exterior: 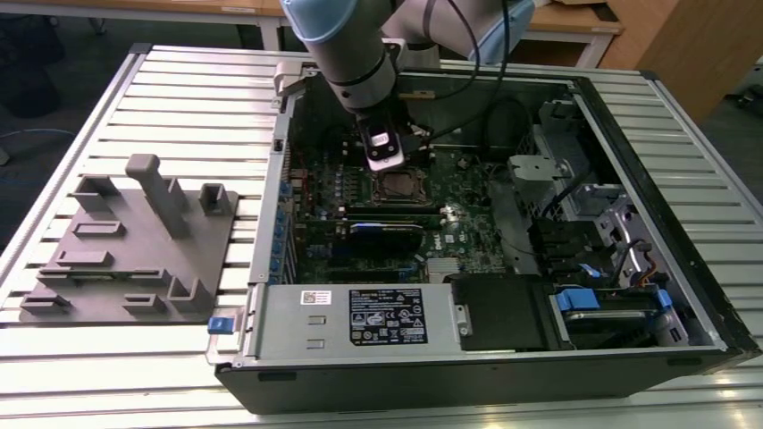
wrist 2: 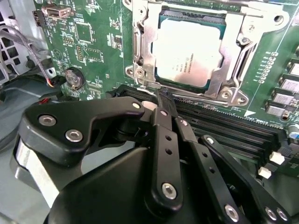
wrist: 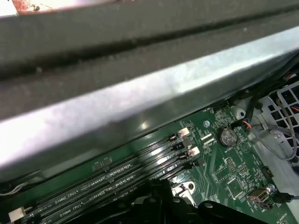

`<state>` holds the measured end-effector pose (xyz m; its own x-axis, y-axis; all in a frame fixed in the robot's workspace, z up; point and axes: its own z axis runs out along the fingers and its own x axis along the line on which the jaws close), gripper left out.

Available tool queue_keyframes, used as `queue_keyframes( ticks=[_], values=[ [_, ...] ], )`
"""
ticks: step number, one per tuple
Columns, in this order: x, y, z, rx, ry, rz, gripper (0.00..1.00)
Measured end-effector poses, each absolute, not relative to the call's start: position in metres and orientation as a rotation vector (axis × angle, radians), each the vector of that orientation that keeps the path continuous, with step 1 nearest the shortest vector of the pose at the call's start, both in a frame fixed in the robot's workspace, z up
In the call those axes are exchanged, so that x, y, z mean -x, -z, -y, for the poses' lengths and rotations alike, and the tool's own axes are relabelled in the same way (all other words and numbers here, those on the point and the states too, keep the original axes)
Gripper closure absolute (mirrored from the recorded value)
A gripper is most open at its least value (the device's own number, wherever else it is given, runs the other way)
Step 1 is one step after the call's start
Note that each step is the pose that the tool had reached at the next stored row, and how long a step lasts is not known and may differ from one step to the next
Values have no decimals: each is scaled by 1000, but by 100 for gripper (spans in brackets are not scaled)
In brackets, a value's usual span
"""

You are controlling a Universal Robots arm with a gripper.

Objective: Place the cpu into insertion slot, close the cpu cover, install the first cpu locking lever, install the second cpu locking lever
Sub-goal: 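Install the first cpu locking lever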

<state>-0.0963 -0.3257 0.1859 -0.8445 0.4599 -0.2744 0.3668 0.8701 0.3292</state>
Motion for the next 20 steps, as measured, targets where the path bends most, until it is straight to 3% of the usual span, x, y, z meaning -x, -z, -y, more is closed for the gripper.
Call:
queue_keyframes(
  ticks=[20],
  values=[
    [90,-184,325,-613,-364,-2696,89]
  ],
)
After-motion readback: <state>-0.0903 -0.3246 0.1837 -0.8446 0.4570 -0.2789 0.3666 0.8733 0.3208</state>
